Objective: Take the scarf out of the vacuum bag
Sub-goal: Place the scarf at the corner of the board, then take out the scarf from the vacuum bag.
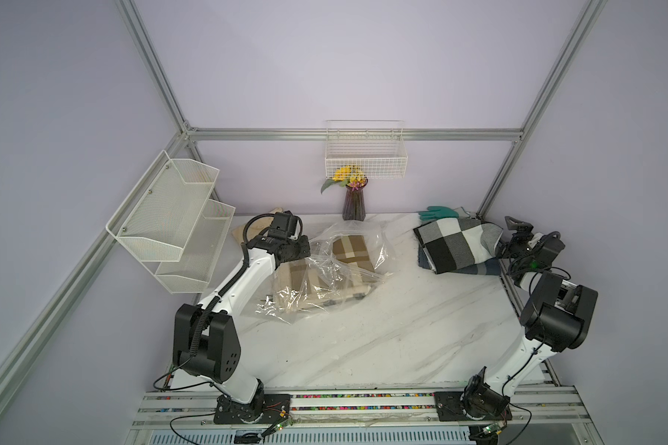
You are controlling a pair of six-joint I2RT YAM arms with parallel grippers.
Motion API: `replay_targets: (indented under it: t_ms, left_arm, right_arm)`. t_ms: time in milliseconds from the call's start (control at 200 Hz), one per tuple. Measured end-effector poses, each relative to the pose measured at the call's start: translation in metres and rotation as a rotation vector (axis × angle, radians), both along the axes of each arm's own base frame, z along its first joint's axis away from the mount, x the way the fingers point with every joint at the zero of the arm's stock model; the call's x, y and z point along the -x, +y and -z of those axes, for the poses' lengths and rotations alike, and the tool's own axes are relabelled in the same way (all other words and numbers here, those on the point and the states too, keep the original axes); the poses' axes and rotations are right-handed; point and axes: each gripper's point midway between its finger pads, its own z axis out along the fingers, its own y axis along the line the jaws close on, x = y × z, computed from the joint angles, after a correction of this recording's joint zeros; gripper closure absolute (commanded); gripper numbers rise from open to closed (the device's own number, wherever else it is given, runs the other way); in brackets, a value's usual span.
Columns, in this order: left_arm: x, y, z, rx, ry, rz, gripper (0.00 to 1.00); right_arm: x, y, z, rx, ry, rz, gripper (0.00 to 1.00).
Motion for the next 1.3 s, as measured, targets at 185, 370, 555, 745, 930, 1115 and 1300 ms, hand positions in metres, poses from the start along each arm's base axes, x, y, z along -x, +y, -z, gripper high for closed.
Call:
replay_targets:
  t_ms: [185,370,555,745,930,1115,1300]
  left_arm:
    - [0.0,0.0,0.001,0.001,-0.001,0.0,1.0]
    - [0.0,0.0,0.004,0.0,0.001,0.001,1.0]
    - [0.0,-0.001,0.004,0.004,-0.002,0.004,1.0]
    - [0.001,-0.01,0.003,0.0,-0.007,0.028,1.0]
    - [0.011,-0.033,-0.012,-0.007,-0.047,0.111,1.0]
    - [0.026,-0.063,-0.042,-0.005,-0.135,0.224,1.0]
    - [0.036,-0.071,-0.053,-0.002,-0.168,0.264,1.0]
  right_arm:
    - [0.011,0.0,-0.047,0.045,-0.189,0.007,0.03]
    - [0.019,0.016,-0.076,0.085,-0.319,-0.062,0.03]
    - [0.005,0.038,-0.052,0.112,-0.223,-0.129,0.03]
    - [-0.028,0.077,-0.031,0.172,-0.062,-0.214,0.03]
    - [-0.036,0.126,-0.01,0.223,0.06,-0.305,0.03]
    - [-0.027,0.175,0.018,0.242,0.151,-0.412,0.03]
    - [-0.014,0.233,0.026,0.295,0.206,-0.555,0.03]
